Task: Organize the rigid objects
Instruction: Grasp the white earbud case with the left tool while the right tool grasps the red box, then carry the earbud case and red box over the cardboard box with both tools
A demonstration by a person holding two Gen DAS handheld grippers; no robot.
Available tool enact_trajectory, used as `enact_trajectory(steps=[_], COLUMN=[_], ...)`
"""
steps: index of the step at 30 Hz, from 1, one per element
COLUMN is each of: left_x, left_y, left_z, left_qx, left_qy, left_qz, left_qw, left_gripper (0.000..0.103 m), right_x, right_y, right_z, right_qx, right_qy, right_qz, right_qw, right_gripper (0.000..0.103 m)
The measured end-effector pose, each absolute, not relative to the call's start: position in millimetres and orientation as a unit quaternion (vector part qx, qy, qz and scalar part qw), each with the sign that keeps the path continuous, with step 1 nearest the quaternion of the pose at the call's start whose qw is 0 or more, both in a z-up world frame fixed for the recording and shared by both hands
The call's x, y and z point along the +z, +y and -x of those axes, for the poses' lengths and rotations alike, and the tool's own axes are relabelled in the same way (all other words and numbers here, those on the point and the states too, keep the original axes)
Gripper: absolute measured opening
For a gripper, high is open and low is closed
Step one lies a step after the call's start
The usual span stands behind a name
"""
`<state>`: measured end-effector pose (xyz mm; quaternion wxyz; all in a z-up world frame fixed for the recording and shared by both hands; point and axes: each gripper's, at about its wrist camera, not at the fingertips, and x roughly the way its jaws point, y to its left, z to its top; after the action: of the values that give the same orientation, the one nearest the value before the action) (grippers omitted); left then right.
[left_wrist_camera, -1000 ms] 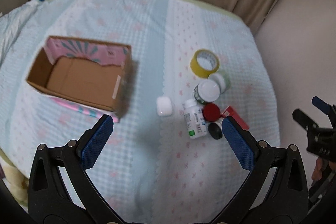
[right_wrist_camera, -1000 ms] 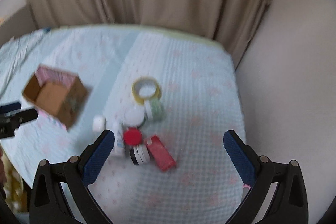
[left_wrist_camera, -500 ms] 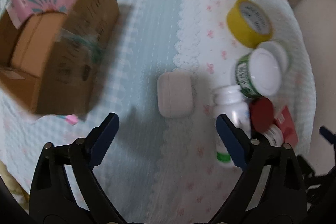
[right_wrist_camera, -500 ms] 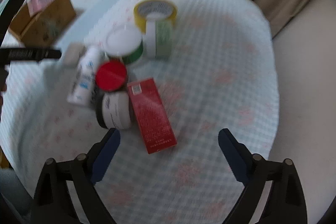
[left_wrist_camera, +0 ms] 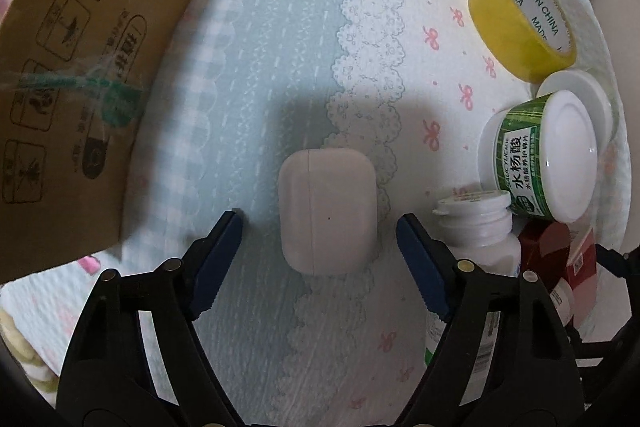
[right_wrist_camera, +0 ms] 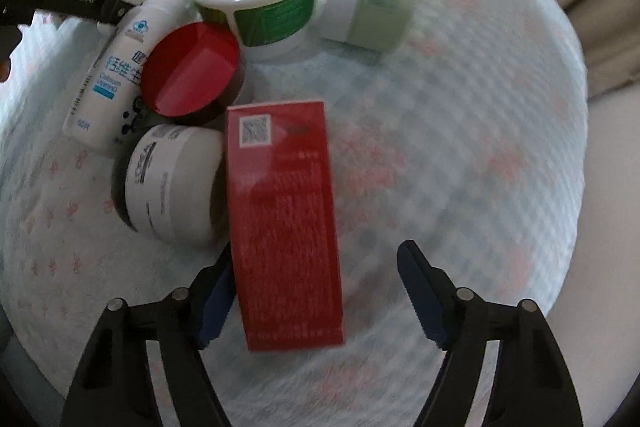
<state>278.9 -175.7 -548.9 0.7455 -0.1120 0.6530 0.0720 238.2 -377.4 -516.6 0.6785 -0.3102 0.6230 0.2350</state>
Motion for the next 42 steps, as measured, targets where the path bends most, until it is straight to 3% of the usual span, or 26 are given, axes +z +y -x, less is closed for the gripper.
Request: enact_trajectory(steps=[3,8,18,27,33,42], left_x=[-551,-547,-545,-501,-450,-325], left_y=[-179,-180,-178,-175,-167,-143], left_z=[-290,-299,-300,-279,-276,-250], left_qx=[0.073,0.059,0.046,0.03,0.014,-0.018], left_qy=[0.656,0.659,0.652,0.627,0.597,0.518], left_qz=[0.11,0.116,0.106,0.111,0.115,0.109], left_qw=[0.743,0.741,0.75,0.77,0.794,0.848], left_gripper=[0.072,0.042,0.041,0.041,0.041,0.041], right_x=[-522,-530,-538,-517,-468,-336], right_y=[-365,-351,-357,-378,-392,-388], right_z=[-244,-244,-237,-234,-244,-231], right_qx=[0.25,0.275,0.264,0.218,0.167,0.101], right_qy=[0.63,0.641,0.64,0.653,0.651,0.599], right_qz=[0.341,0.353,0.351,0.301,0.223,0.093], right_qw=[0.651,0.623,0.631,0.66,0.706,0.789], right_gripper=[0.062,0.04,0.039,0.038,0.038,0.038])
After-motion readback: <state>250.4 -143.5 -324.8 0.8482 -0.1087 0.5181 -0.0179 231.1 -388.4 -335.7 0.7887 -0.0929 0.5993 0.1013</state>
